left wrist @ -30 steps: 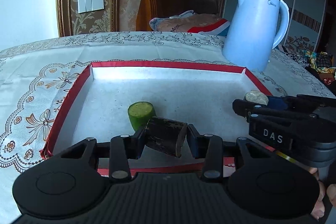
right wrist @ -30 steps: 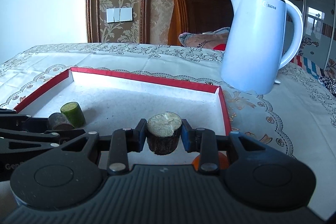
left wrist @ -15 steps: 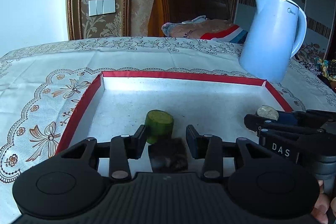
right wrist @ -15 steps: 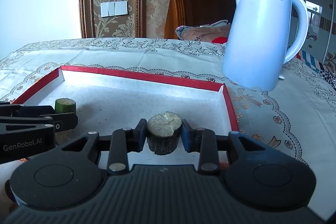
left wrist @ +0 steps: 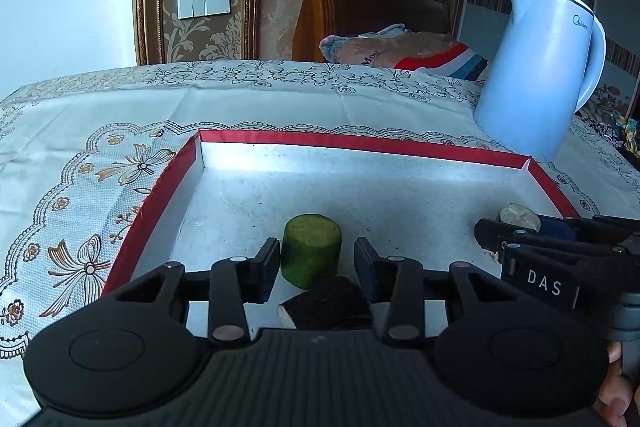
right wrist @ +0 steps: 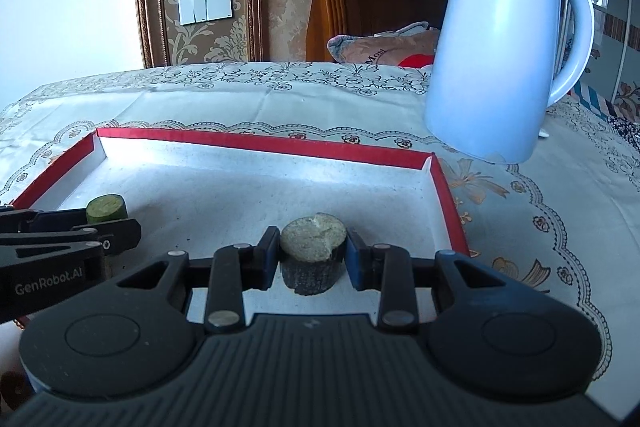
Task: Organize fruits
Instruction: 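Lower and open the right tool in the tray while the left tool releases the dark chunk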
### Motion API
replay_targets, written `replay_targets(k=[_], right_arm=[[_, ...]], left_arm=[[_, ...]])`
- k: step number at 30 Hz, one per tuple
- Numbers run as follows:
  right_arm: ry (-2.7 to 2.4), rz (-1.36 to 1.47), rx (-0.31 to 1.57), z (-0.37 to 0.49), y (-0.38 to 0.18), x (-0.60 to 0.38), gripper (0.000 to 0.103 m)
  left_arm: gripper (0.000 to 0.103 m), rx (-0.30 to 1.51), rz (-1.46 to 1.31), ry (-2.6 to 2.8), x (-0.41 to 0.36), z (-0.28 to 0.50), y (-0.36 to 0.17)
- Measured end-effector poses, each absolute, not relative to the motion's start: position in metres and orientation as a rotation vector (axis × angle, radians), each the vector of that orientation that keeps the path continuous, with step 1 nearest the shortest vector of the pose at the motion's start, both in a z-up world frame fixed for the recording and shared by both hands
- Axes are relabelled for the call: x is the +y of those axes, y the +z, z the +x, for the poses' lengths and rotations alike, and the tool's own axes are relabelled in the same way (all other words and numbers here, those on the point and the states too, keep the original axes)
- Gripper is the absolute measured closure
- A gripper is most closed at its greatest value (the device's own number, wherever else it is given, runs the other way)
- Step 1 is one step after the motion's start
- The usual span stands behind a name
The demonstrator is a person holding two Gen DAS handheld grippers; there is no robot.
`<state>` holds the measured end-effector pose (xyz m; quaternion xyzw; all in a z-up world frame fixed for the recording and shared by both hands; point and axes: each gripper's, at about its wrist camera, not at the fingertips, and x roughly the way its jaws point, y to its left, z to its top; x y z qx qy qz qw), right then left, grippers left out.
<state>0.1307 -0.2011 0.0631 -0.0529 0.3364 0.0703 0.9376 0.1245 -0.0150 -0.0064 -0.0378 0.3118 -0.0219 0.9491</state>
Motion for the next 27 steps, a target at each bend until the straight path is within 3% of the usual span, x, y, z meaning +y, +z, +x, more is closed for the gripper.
replay_targets(k=[11,13,15,22,27], right_arm=[[0.147,-0.103,0.691,0.1309,0.0637,-0.2021,0.071],[0.145,-0.107,0.685,0.1301,0.0641,-0.2018,0.064],[0.143,-0.107,0.677,0.1293,0.0648,-0.2015,0.051],[0.131,-0.108,0.668,0.1294,0.0649,-0.2019,0.039],[0.121,-0.109,0.651,0.1273,0.0660,-0.2029,0.024]], left_arm=[[0.063,0.638,-0.098,-0.050,-0.0126,0.1261,-0.0077],[0.063,0.640,-0.103,-0.053,-0.0117,0.1265,-0.0079],[0.062,0.638,-0.099,-0.052,-0.0120,0.1264,-0.0080],[0.056,0.640,-0.121,-0.031,-0.0071,0.1280,-0.0083],[0.055,0.641,-0.120,-0.031,-0.0072,0.1276,-0.0083]])
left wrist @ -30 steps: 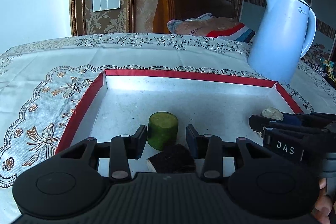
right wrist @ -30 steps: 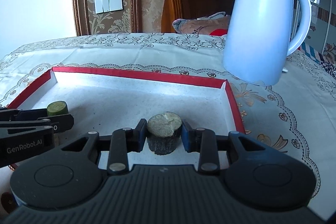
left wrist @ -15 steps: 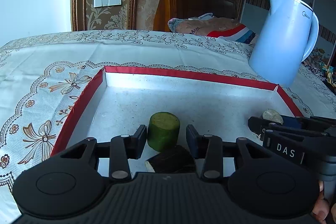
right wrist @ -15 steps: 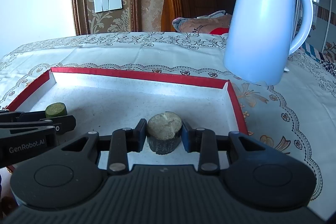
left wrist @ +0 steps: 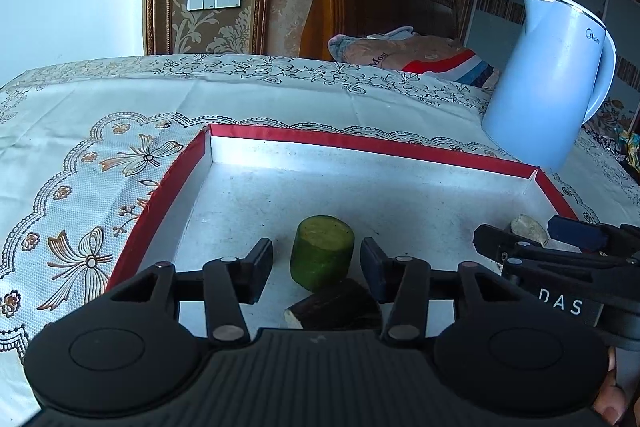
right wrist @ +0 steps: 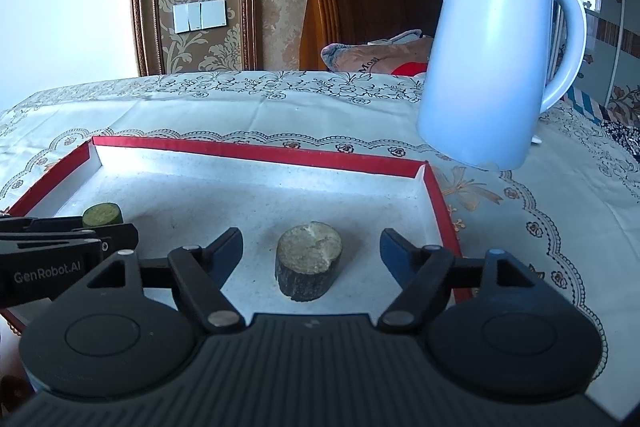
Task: Organize fruits
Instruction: 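Lower and open the right tool in the tray while the left tool releases the dark chunk, then lift both open tools away from the placed pieces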
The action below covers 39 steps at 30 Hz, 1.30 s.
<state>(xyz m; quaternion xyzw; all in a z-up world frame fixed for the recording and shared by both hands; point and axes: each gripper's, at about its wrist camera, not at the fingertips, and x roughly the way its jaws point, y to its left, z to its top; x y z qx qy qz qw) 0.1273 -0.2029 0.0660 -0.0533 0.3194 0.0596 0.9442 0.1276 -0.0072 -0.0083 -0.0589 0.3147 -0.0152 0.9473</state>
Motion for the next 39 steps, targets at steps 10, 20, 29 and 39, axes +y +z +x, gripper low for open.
replay_targets(k=[10,20,29,39], right_arm=[[0.116,-0.104,0.649,0.125,0.066,-0.205,0.004],[0.116,-0.099,0.657,0.124,0.065,-0.207,0.000],[0.116,-0.095,0.661,0.120,0.064,-0.209,0.000],[0.118,-0.078,0.656,0.114,0.066,-0.214,0.000]], left_arm=[[0.054,0.636,-0.123,-0.032,-0.007,0.125,-0.008],[0.054,0.620,-0.108,-0.036,-0.010,0.120,-0.007],[0.054,0.617,-0.135,-0.038,-0.005,0.115,-0.007],[0.054,0.612,-0.134,-0.031,-0.002,0.108,-0.007]])
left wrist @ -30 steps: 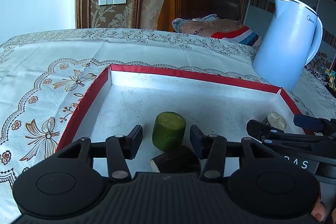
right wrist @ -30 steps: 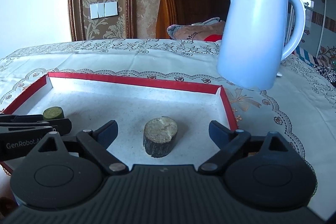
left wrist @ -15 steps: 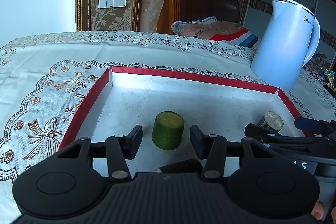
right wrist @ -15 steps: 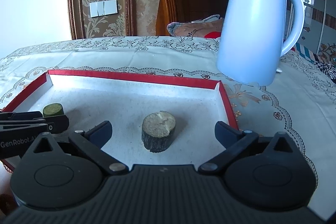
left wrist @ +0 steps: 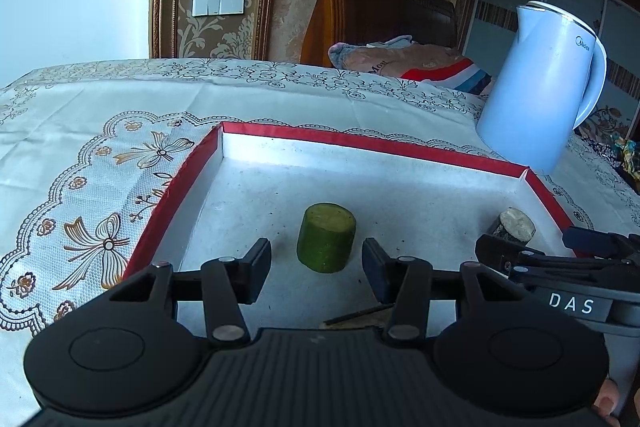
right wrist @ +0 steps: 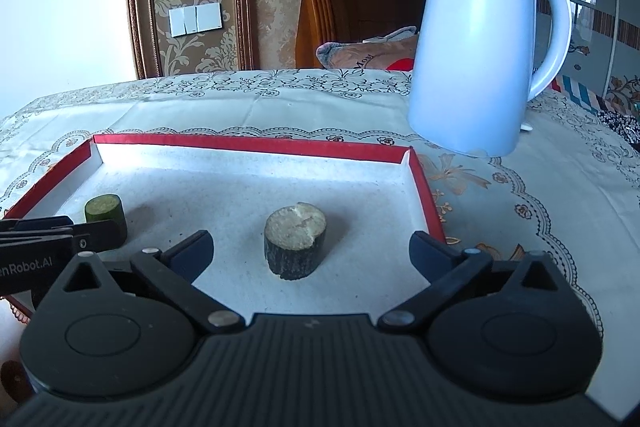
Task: Organize fruits
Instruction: 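Lift both open tools away from the placed pieces, then withdraw both open tools from the tray toward the produce beside it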
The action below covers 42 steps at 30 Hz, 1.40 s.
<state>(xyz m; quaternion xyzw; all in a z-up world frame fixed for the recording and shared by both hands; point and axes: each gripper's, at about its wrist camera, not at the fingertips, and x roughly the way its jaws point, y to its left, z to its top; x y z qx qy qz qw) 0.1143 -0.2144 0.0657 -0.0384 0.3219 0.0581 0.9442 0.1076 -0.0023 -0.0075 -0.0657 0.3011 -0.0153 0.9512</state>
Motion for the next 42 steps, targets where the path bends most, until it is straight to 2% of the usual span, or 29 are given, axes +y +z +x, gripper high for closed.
replay_targets(k=[29,31,32,33,42], right_arm=[[0.125,-0.066,0.642,0.094,0.069,-0.220,0.000],[0.123,-0.066,0.637,0.090,0.070,-0.222,0.000],[0.124,-0.066,0.634,0.089,0.070,-0.222,0.000],[0.126,-0.066,0.630,0.086,0.071,-0.223,0.000],[0.136,-0.071,0.600,0.065,0.075,-0.226,0.000]], left_arm=[[0.052,0.553,-0.135,-0.016,0.002,0.077,0.000],[0.047,0.539,-0.122,-0.017,0.001,0.071,0.001],[0.040,0.529,-0.121,-0.018,0.001,0.068,0.002],[0.037,0.518,-0.120,-0.018,0.001,0.065,0.003],[0.037,0.499,-0.118,-0.053,0.002,0.036,0.004]])
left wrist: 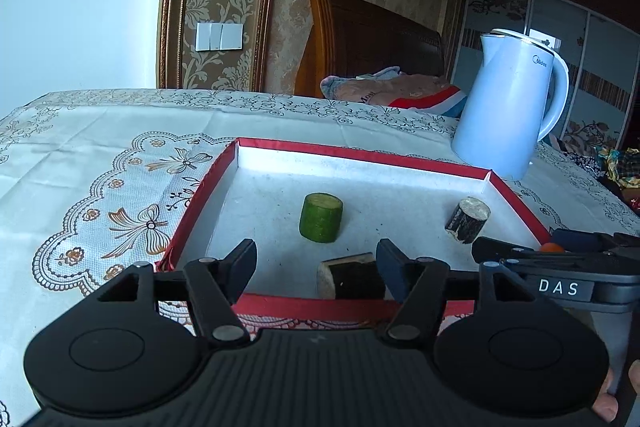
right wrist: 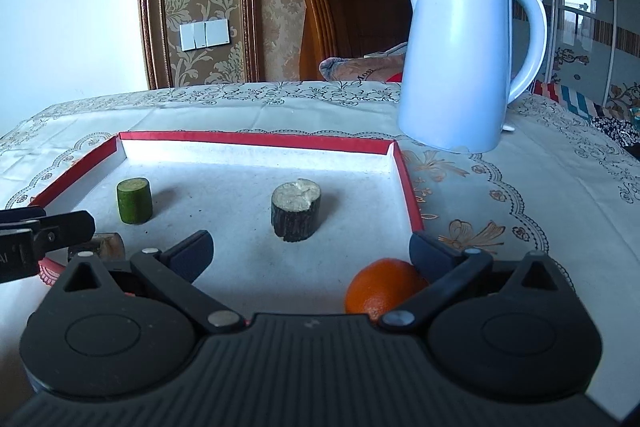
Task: Organize fruits
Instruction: 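Withdraw both open tools from the tray toward the produce beside it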
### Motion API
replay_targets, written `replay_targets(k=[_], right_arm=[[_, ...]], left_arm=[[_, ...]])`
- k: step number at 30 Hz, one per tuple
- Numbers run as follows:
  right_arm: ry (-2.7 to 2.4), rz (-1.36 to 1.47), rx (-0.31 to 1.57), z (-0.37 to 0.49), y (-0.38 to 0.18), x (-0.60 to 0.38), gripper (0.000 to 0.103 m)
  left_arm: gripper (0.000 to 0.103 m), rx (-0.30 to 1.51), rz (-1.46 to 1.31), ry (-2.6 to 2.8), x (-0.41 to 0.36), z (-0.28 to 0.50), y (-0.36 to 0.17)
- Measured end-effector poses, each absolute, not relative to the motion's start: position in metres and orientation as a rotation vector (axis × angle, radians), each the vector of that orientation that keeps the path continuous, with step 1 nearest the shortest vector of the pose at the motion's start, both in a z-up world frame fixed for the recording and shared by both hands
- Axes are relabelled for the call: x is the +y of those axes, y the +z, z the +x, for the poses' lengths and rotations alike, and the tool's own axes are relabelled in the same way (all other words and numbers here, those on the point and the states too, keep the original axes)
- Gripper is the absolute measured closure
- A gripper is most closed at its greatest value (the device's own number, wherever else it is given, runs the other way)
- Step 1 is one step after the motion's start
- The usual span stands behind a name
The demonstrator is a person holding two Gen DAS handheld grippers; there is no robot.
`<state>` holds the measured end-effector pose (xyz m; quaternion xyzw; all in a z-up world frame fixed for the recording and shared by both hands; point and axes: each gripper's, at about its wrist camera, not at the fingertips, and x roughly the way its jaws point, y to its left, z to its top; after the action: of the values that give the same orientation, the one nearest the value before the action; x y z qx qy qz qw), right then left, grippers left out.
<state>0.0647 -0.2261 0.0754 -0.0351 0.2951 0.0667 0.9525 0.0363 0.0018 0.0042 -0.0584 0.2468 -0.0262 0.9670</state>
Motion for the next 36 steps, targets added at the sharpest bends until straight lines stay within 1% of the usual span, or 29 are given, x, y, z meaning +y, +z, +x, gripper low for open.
replay_targets(k=[7,36], right_arm=[[0.133,-0.065,0.596,0.061,0.076,-0.228,0.000],[0.139,-0.055,0.592,0.041,0.077,-0.233,0.000]], left_arm=[[0.037,0.468,-0.098,-0.065,0.004,0.013,0.004],[0.037,0.488,-0.091,-0.084,0.006,0.003,0.000]])
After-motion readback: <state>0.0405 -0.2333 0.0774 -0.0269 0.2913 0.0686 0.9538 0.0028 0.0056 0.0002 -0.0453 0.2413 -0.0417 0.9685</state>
